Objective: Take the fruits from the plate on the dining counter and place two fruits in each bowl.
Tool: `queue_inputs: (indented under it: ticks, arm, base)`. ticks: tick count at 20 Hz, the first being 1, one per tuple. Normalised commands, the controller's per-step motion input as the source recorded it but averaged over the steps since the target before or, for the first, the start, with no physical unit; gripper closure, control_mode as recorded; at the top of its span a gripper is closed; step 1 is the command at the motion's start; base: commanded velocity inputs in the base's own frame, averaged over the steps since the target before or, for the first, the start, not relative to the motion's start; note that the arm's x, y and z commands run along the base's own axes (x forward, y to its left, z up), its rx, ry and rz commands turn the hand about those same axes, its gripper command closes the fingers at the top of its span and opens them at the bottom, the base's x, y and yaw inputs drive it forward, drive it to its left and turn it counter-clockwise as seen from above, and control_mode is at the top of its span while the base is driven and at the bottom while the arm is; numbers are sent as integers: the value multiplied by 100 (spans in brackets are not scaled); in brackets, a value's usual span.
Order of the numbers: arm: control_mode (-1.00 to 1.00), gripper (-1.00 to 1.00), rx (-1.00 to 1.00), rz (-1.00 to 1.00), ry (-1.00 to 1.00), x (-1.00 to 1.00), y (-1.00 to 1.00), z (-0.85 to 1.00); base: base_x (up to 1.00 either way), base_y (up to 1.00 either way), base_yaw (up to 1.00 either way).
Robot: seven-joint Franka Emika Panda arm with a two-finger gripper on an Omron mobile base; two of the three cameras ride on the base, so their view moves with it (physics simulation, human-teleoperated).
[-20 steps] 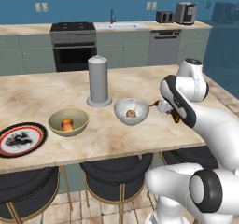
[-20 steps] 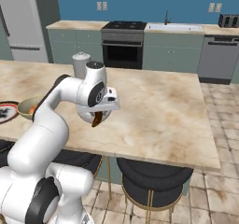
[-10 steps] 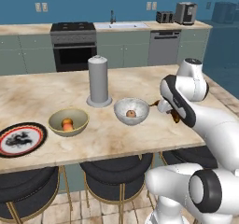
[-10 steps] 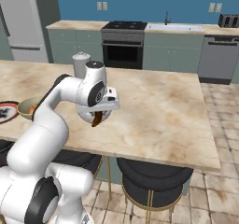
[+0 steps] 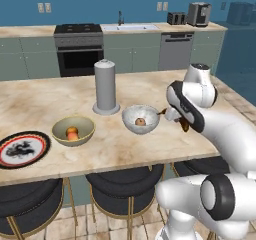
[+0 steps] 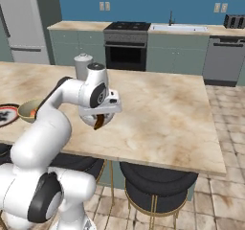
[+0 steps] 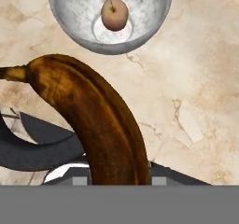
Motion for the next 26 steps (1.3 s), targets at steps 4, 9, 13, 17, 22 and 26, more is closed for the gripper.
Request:
queue_inputs:
  ticks: [4,9,13,17,22,26]
  arm:
    - [-100,100,-4,7,30,100,24,0]
    - [-100,100,-6,5,16,98,23,0]
    - [-100,100,0,1,0,82,9,37]
    - [-100,100,0,-1,4,81,2,7]
    - [-100,100,5,-3,2,42,0,-40]
    - [-100,100,11,-4,-23,0,0,-17]
  base:
    - [0,0,0]
    - [0,0,0]
    - [0,0,0]
    - [0,0,0]
    - [0,0,0]
    - [0,0,0]
